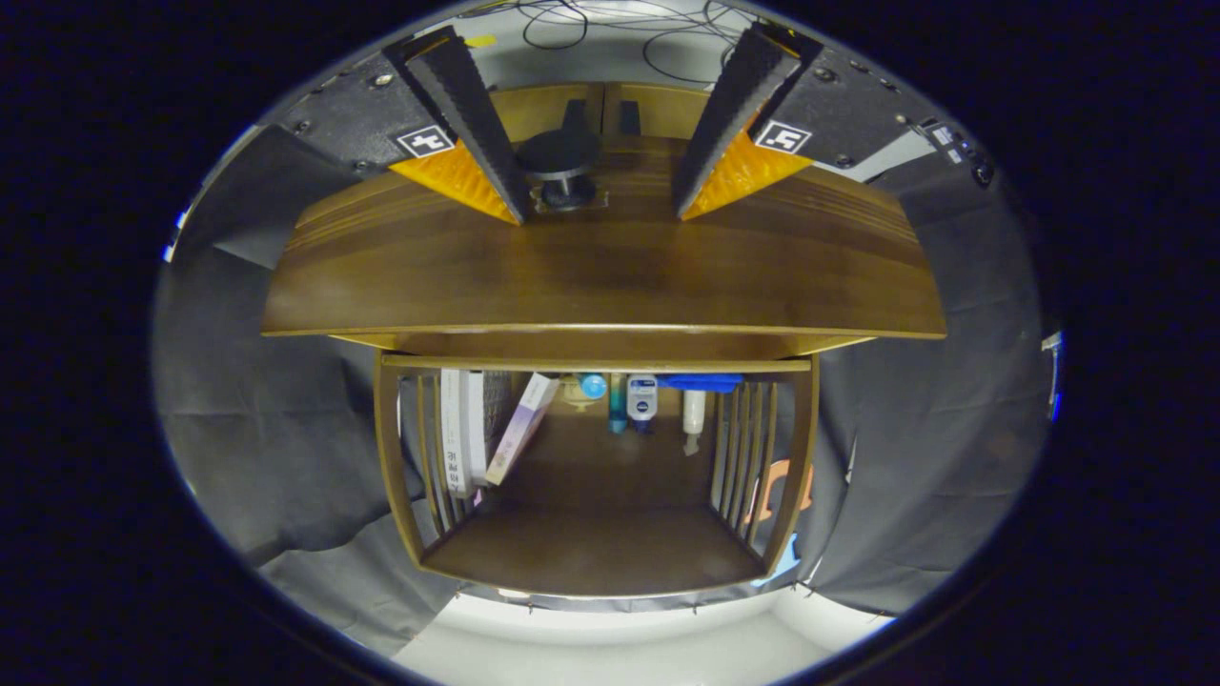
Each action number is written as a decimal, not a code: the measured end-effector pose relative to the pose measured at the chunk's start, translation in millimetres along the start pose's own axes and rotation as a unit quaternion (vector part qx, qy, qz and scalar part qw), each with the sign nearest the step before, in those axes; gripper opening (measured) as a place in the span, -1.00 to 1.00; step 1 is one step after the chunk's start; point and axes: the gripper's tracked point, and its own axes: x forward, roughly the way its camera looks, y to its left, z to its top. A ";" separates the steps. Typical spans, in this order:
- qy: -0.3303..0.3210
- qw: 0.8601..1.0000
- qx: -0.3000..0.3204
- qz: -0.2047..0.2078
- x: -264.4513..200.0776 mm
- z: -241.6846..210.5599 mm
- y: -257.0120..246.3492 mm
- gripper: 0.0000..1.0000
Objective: Pull open the drawer, take out the items inside it, and place them on the countertop above the cabinet.
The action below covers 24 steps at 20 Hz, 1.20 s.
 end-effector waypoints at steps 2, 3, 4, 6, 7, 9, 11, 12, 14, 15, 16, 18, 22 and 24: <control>0.006 1.000 0.000 -0.001 9.1 2.9 -0.3 0.99; 0.011 1.000 0.000 -0.001 13.4 4.4 0.3 0.99; 0.014 1.000 0.001 -0.002 18.2 6.4 0.8 0.99; 0.017 1.000 0.001 -0.003 28.4 11.1 0.7 0.99; 0.020 1.000 -0.001 -0.004 33.4 13.0 0.9 0.99; 0.028 1.000 -0.006 -0.005 41.1 15.3 3.8 0.99; 0.032 0.999 -0.010 -0.001 48.5 16.9 7.9 0.98; 0.031 0.999 -0.012 0.001 51.1 17.3 10.4 0.99; 0.032 0.999 -0.014 0.000 55.0 19.3 9.7 0.99; 0.034 0.999 -0.015 -0.001 58.2 19.7 10.4 1.00; 0.033 0.999 -0.015 -0.001 60.2 20.4 10.1 0.99; 0.036 0.999 -0.014 -0.005 66.3 22.2 8.1 0.98; 0.046 0.999 -0.019 -0.004 82.6 25.2 7.1 0.95; 0.048 0.998 -0.028 -0.008 91.6 26.9 4.0 0.96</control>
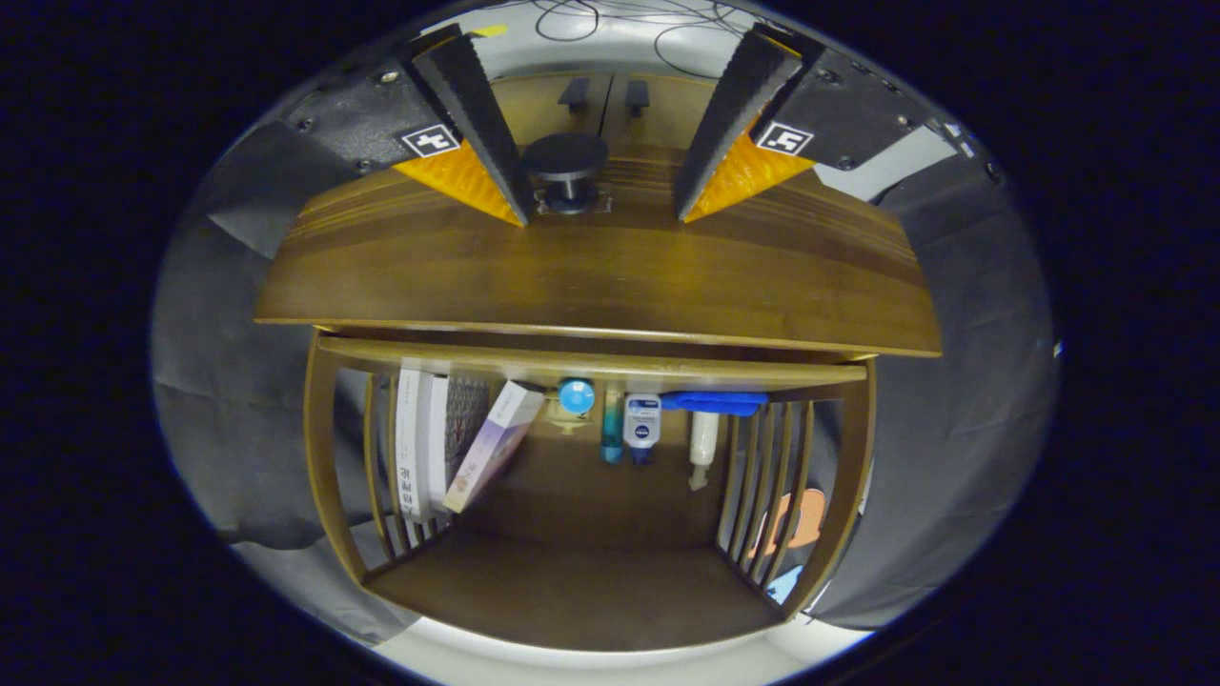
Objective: Pull open the drawer, take out the items inside it, and place them on the countertop above the cabinet.
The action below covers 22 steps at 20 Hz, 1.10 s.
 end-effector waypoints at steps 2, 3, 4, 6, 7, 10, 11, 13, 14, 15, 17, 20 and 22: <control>0.002 1.000 -0.004 -0.005 7.9 -0.2 -2.1 0.96; 0.005 1.000 -0.004 -0.007 6.7 -0.7 -1.8 0.96; 0.005 1.000 0.000 -0.007 6.1 0.3 -1.3 0.96; 0.012 1.000 0.005 -0.009 5.7 -1.1 -1.4 0.97; 0.013 1.000 0.007 -0.011 8.1 -1.0 -1.4 0.97; 0.019 1.000 0.005 -0.014 8.8 0.3 -3.0 0.99; 0.022 1.000 0.006 -0.014 9.7 -0.3 -2.3 0.99; 0.028 0.999 0.008 -0.013 10.6 -0.8 -2.1 0.99; 0.031 0.999 0.009 -0.013 10.0 -0.9 -2.0 0.99; 0.032 0.999 0.009 -0.012 11.2 -0.7 -2.1 0.99; 0.034 0.999 0.010 -0.012 12.1 -0.2 -2.1 0.99; 0.033 0.999 0.012 -0.013 8.9 1.4 -2.0 0.99; 0.039 0.999 0.004 -0.012 12.7 -2.4 -5.1 0.99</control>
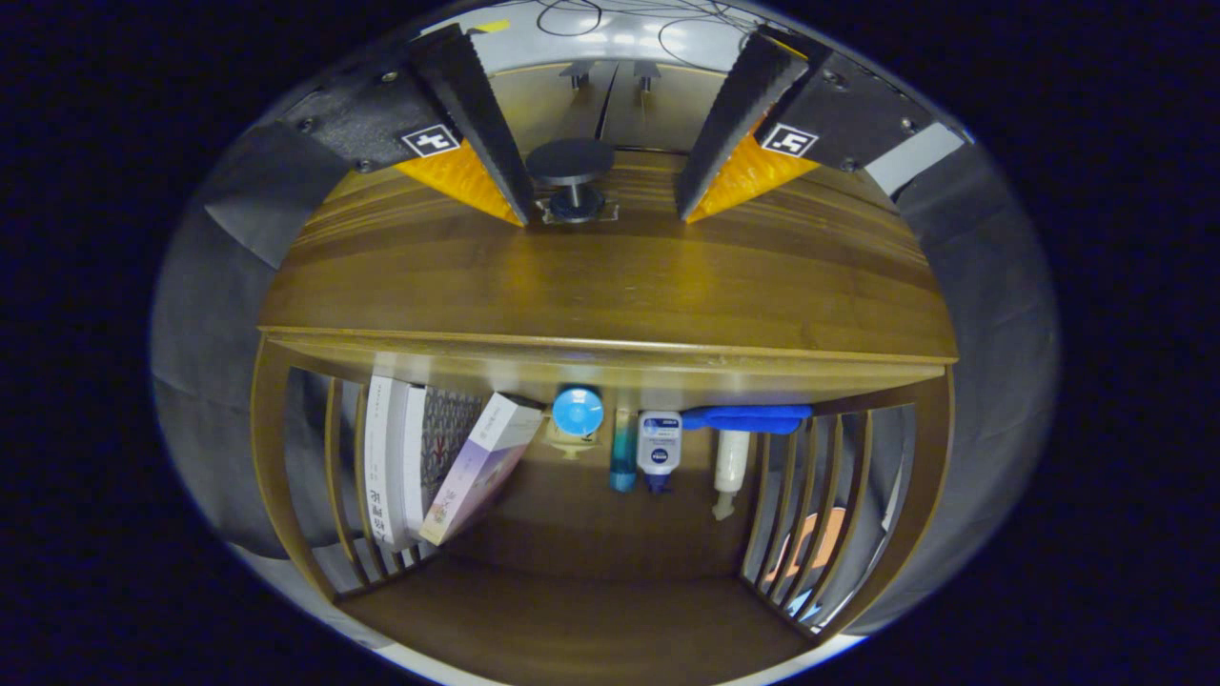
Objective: Pull open the drawer, take out the items inside it, and place them on the countertop above the cabinet.
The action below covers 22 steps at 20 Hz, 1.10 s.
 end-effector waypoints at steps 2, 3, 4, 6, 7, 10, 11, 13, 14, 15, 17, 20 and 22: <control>0.005 1.000 0.005 0.014 -3.6 1.3 3.0 1.00; 0.002 1.000 0.009 0.015 -6.5 1.9 2.0 1.00; -0.004 1.000 0.013 0.019 -10.0 6.2 3.4 1.00; -0.020 0.999 0.015 0.025 -21.4 19.4 5.5 1.00; -0.027 0.999 0.014 0.028 -36.8 22.3 4.1 1.00; -0.054 0.998 0.007 0.041 -75.1 31.2 7.7 0.99; -0.061 0.997 0.007 0.048 -84.3 33.6 8.1 1.00; -0.074 0.995 0.005 0.063 -106.4 40.3 10.0 1.00; -0.081 0.994 0.005 0.067 -119.1 43.7 9.3 1.00; -0.088 0.994 0.005 0.070 -131.6 45.3 7.5 1.00; -0.105 0.991 0.004 0.079 -159.8 45.8 9.6 1.00; -0.128 0.988 0.000 0.086 -201.2 46.0 7.0 0.99; -0.142 0.986 -0.004 0.087 -227.7 45.3 1.9 0.99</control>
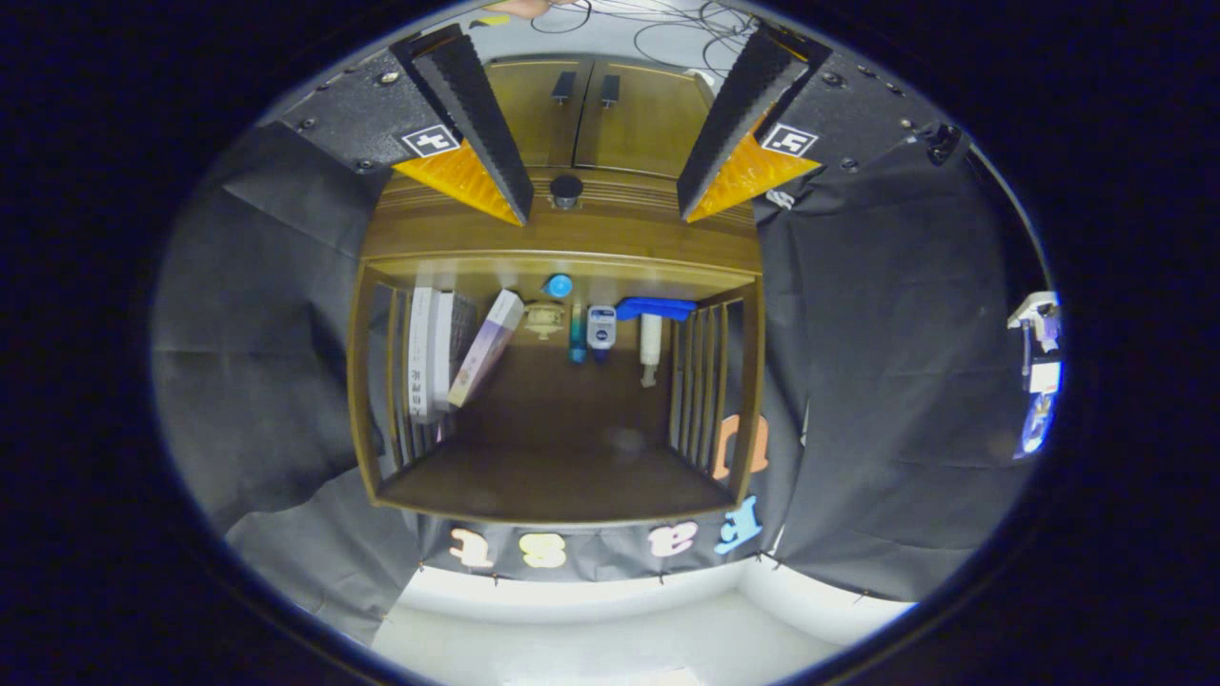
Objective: Pull open the drawer, take out the items inside it, and place them on the countertop above the cabinet.
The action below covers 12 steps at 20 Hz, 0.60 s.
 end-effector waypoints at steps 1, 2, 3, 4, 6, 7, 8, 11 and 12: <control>-0.007 1.000 -0.001 0.000 -9.3 1.7 -1.2 0.99; -0.011 1.000 -0.003 0.003 -19.5 2.1 0.1 0.99; -0.016 1.000 -0.005 0.003 -31.1 -0.7 2.3 0.99; -0.018 1.000 -0.006 0.002 -43.0 -3.2 2.0 0.99; -0.023 1.000 0.001 0.000 -66.9 -7.2 2.0 0.99; -0.027 1.000 0.005 0.000 -76.5 -11.6 -1.7 0.99; -0.030 1.000 0.007 0.000 -83.6 -11.0 -2.5 0.99; -0.033 0.999 0.011 -0.004 -102.4 -10.1 -4.5 0.99; -0.032 0.999 0.013 -0.001 -108.2 -11.3 -4.7 0.99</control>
